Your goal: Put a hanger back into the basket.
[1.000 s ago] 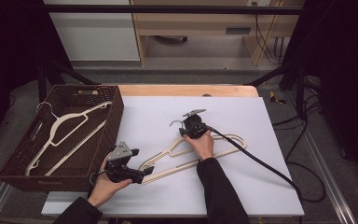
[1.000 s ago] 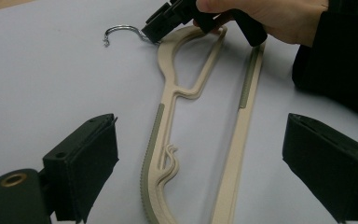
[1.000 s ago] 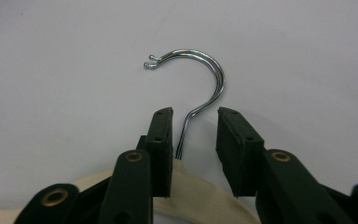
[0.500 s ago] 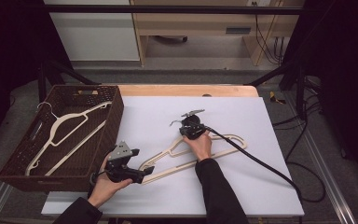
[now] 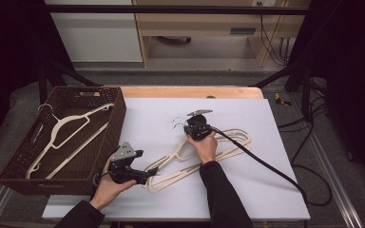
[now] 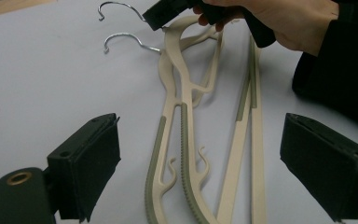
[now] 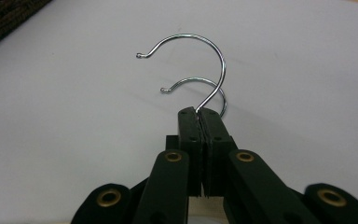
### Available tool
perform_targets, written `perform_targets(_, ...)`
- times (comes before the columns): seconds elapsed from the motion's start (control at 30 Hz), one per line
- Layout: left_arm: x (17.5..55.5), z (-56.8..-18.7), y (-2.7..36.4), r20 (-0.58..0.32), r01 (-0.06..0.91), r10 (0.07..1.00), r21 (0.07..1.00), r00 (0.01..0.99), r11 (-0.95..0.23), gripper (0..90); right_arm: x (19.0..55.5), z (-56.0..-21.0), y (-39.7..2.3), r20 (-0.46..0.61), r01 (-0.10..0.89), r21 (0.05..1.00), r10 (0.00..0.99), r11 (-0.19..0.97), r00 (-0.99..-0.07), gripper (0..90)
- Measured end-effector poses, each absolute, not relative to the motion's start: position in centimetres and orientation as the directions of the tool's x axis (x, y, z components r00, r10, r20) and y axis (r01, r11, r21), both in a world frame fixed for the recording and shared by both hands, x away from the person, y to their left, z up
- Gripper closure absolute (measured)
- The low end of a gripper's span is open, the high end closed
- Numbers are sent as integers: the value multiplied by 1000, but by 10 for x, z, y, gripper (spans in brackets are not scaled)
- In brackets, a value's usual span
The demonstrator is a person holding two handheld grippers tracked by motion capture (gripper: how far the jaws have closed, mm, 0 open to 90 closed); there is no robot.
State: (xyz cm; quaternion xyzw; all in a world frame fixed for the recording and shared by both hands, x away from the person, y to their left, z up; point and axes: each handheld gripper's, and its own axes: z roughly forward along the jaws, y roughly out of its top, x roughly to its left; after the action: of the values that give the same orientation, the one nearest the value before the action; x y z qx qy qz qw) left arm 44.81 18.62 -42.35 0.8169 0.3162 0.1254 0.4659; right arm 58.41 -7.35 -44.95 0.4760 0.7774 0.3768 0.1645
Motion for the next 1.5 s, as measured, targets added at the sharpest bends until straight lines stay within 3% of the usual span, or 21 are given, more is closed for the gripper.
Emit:
perform_targets(0.3,462,-411,151,-91,392,610,838,788,-380,145,568,-431,-83,113,575,783,854,239,-508,893)
perform_targets(0.57,486,-417,122,-87,397,600,823,795,-406,242,552,-420,-90,115,535,813,837,230,-535,893)
perform_targets(1.03,525,-438,95,-153,468,598,779,786,-417,519,535,-410,-99,100,476,848,813,232,-574,892)
perform_targets(1.5,527,-441,83,-232,496,536,759,812,-422,749,528,-408,-106,100,463,857,807,227,-581,892)
